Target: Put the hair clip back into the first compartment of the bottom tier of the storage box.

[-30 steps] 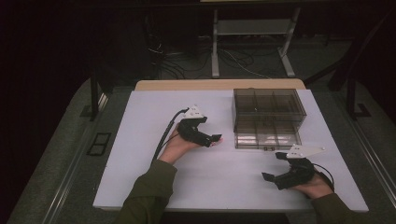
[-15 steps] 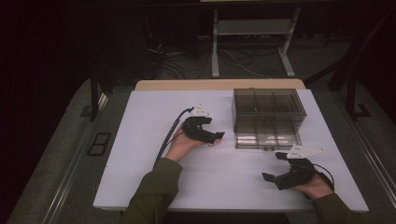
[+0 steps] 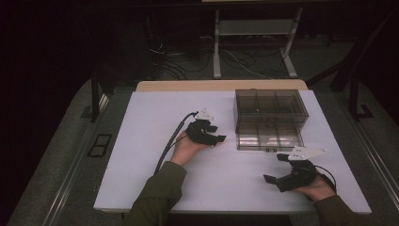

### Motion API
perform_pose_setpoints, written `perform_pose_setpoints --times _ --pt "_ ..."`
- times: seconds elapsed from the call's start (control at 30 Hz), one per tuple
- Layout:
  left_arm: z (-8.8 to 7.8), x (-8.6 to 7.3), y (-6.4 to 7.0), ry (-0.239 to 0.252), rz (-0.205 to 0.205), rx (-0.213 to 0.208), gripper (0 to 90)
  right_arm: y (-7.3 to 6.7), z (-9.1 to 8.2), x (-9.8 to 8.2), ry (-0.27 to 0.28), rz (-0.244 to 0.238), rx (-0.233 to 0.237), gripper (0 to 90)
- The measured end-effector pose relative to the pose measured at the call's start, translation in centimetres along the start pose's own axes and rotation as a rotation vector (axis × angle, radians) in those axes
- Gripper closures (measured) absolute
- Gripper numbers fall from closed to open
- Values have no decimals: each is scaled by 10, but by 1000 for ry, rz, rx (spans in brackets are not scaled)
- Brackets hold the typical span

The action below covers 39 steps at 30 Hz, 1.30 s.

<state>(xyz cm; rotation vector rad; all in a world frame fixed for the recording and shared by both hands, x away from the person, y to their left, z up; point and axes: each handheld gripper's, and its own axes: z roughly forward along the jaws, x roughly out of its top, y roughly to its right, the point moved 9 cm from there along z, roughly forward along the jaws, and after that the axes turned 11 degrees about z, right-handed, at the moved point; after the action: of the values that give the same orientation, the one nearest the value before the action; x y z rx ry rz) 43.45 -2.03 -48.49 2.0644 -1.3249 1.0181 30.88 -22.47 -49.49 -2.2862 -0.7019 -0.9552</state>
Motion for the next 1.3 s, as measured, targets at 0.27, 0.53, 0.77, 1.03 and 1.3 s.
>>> perform_pose_setpoints --times 0.27,0.53,0.77,1.03,1.3 --pt "5 -6 1 -30 -8 -4 503 0 0 0 -4 -1 0 3" --pt "9 -14 1 -78 -1 -17 549 -1 1 -1 -5 -6 -3 3" --pt "13 -16 3 -89 -10 -10 571 -1 1 -1 -8 -6 -4 3" --pt "16 -20 4 -112 1 -10 599 -1 1 -1 -8 -7 -4 3" --pt "16 -21 5 -123 9 1 629 -1 1 -1 -9 -7 -5 3"
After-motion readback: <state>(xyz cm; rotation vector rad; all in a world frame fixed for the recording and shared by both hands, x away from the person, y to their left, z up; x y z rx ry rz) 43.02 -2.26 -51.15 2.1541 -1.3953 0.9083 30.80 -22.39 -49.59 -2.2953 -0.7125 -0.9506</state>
